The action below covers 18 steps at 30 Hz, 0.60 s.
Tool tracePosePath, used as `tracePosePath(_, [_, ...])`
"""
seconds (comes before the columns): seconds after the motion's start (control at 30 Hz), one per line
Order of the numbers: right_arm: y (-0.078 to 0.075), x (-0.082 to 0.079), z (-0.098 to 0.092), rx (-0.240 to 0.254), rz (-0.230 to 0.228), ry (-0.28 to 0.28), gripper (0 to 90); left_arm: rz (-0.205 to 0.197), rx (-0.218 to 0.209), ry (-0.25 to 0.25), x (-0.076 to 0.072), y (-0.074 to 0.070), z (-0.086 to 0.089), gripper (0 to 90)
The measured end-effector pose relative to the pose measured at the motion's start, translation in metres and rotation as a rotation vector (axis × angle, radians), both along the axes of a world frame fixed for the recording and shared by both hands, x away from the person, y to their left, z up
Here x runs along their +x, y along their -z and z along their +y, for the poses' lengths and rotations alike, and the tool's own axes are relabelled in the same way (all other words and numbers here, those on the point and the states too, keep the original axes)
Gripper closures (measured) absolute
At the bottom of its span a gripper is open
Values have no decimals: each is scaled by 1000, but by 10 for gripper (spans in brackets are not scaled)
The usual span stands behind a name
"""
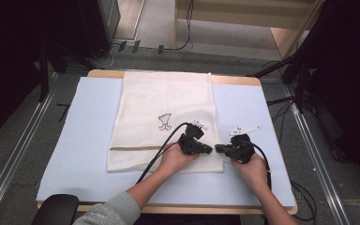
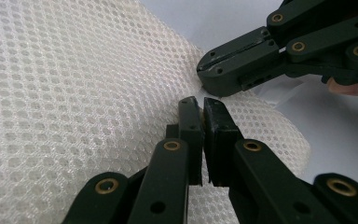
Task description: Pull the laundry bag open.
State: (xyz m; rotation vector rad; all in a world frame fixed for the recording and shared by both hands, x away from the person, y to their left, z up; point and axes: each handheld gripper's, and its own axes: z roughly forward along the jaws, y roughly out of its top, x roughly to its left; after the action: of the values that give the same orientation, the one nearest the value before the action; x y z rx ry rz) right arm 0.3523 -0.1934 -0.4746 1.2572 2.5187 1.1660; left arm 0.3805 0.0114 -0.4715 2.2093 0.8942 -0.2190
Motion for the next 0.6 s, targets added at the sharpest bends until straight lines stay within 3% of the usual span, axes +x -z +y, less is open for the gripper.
tracePosePath(0.1, [0, 1, 3, 5, 4, 21, 900, 26, -24, -7, 3, 2, 2, 882])
tracePosePath(0.27, [2, -1, 4, -4, -26, 10, 900, 14, -9, 2, 3, 1, 2, 884])
tracePosePath(0.6, [3, -4, 5, -30, -59, -8, 900, 77, -15, -5, 4, -2, 6, 889])
